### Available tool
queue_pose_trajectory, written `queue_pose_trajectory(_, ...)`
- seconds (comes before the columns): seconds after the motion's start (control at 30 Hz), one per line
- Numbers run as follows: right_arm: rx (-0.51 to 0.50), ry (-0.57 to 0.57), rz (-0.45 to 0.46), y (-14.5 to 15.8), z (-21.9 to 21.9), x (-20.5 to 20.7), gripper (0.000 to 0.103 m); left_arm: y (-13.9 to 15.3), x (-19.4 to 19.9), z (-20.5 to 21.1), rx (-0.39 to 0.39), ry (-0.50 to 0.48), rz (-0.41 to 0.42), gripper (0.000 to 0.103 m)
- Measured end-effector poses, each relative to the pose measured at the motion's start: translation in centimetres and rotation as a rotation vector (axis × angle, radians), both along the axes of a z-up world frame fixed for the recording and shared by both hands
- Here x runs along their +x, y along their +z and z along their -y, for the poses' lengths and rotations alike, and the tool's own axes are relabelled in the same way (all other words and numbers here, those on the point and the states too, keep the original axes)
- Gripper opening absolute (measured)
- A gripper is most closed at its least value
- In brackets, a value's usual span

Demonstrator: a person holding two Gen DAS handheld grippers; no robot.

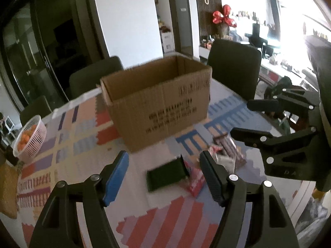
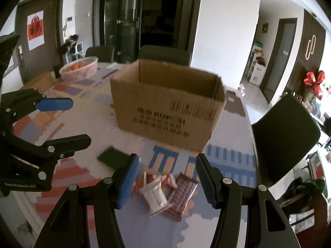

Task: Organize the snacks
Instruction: 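Move both tools back toward the remaining snacks on the table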

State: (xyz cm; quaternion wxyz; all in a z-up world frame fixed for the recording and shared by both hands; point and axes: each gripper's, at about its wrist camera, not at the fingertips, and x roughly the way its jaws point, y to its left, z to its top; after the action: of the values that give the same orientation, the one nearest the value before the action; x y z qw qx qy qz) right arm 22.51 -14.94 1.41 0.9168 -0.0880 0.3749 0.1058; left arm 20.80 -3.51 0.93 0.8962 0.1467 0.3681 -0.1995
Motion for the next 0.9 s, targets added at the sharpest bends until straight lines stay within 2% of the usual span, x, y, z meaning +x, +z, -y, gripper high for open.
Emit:
queue_pose_trajectory(0.33, -0.021, 0.012, -0.126, -4.4, -0.5, -0.2, 0.058, -4.6, 0.0, -0.4, 0.023, 0.002, -0.12, 0.07)
queue_pose_trajectory(0.53, -0.047, 0.01, -0.185, -6.5, -0.7, 0.3, 0.058, -6.4, 0.6, -0.1, 0.044, -0.034, -0.145, 0.07)
queue_pose_trajectory(0.9, -0.092, -0.009, -0.248, -8.8, -1.0, 1.5, 0.058, -9.6, 3.0, 0.8, 0.16, -0.135, -0.158, 0.07)
